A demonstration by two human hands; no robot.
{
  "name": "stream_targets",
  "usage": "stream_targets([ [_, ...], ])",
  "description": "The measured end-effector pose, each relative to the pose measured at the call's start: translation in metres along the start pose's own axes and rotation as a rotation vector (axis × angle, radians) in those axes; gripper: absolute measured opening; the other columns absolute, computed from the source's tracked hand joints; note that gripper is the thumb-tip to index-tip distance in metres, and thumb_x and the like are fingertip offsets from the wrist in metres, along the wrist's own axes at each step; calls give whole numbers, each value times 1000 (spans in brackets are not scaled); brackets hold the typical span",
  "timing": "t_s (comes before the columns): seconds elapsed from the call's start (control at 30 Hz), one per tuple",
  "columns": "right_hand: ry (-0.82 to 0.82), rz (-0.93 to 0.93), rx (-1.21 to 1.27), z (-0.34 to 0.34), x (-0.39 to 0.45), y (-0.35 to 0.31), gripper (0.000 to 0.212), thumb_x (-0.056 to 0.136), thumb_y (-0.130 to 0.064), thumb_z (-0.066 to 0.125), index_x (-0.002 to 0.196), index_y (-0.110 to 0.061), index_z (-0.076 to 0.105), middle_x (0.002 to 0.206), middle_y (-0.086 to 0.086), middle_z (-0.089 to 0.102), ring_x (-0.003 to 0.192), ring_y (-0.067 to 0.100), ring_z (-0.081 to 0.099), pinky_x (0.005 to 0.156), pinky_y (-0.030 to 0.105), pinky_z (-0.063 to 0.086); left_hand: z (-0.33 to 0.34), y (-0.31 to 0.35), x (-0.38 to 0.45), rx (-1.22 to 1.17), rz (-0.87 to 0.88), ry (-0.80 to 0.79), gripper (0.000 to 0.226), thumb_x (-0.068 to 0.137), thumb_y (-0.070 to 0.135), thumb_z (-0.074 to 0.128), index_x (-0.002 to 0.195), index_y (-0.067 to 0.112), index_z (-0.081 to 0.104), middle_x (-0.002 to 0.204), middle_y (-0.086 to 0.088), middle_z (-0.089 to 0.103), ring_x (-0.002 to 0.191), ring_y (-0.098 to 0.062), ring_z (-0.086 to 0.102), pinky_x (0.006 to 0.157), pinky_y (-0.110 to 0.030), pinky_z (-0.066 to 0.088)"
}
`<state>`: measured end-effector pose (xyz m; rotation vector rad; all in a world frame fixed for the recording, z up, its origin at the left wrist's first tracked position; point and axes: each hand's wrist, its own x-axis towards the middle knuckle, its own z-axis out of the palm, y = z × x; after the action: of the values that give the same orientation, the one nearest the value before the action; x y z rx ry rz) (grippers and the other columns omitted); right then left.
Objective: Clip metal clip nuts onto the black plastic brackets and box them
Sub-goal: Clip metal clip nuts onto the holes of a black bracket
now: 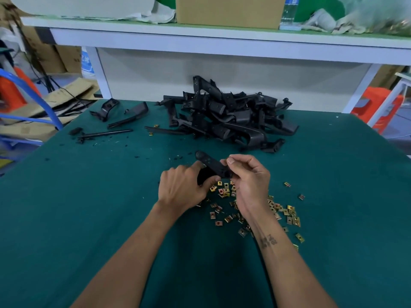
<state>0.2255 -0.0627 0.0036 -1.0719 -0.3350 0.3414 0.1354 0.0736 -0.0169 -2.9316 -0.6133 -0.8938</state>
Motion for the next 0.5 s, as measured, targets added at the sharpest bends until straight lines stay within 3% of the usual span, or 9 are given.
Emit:
stream_targets([
  [0.17, -4, 9, 30, 0, 0, 2, 13, 89, 6, 71, 90, -6, 75, 87, 11, 77, 92, 27, 75, 78, 33, 60, -1, -2, -6, -38, -52, -5, 74, 88, 85, 30, 86, 21, 68, 65, -2, 67, 56, -31, 64, 49, -31, 42],
  [0.33, -2, 43, 29, 1, -2, 2, 15, 88, 8, 72, 88, -7, 74, 86, 8, 74, 87, 22, 71, 77, 33, 58, -2, 0, -13, -13, -81, -51, 83, 86, 89, 18, 91, 23, 67, 69, -2, 68, 62, -30, 66, 55, -35, 51],
  [0.5, -33, 37, 4, -1, -2, 0, 20, 91, 10, 67, 96, -7, 76, 87, 6, 70, 82, 18, 67, 82, 31, 56, -4, 2, -18, -9, -62, -46, 78, 87, 87, 21, 87, 24, 66, 68, -2, 68, 61, -30, 66, 52, -32, 48],
])
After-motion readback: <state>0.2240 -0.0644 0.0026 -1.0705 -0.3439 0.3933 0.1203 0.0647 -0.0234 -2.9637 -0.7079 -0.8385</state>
